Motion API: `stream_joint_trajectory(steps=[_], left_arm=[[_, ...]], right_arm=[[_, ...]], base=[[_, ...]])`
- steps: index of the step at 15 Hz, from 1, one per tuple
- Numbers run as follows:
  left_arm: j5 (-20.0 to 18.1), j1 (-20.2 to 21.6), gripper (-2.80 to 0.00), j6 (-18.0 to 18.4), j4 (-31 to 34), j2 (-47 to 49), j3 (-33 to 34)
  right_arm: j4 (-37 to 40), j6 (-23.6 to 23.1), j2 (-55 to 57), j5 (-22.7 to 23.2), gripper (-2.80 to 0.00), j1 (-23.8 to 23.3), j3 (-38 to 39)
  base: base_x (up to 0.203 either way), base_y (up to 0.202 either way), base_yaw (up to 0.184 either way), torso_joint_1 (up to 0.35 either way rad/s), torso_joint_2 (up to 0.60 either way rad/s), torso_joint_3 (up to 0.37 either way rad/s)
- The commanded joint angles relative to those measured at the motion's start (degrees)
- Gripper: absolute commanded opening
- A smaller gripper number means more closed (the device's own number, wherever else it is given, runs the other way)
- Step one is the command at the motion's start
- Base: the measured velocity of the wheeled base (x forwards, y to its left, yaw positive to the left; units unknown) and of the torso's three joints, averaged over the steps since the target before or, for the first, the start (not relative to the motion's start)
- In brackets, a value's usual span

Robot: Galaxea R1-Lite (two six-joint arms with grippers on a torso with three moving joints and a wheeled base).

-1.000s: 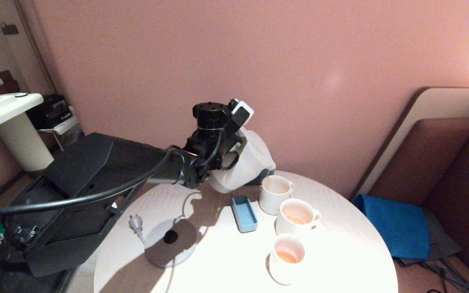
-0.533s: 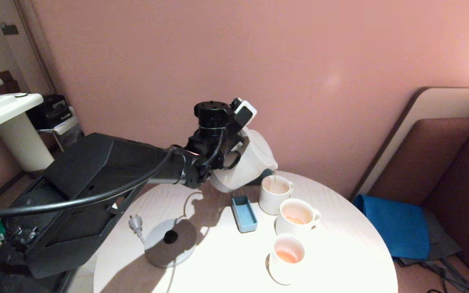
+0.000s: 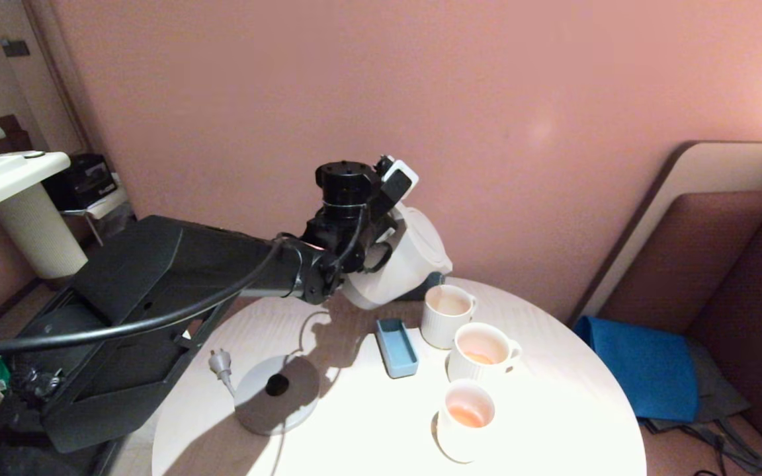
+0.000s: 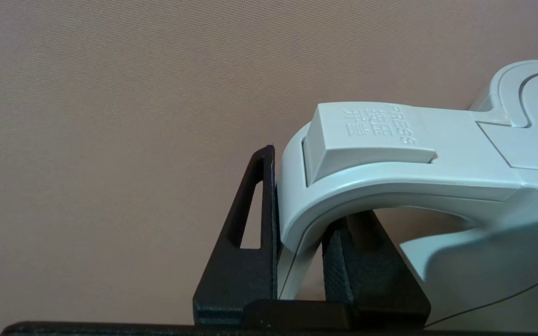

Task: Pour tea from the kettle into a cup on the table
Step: Pour water into another cup

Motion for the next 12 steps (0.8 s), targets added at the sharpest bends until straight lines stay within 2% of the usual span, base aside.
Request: stream_joint_trajectory(steps=[1, 12], left_arm=[[0.16, 0.00, -2.80, 0.30, -0.13, -0.02, -0.07], [0.16, -0.07, -2.80, 2.66, -0.14, -0.46, -0.04]], right_arm=[[-0.03, -0.05, 0.05, 0.02, -2.80, 0.02, 0.00], [-0.03, -0.05, 0.05, 0.02, -2.80, 0.02, 0.00]], base=[[0.000, 0.000, 0.000, 0.000, 0.00, 0.000], [0.000, 0.000, 0.000, 0.000, 0.00, 0.000]])
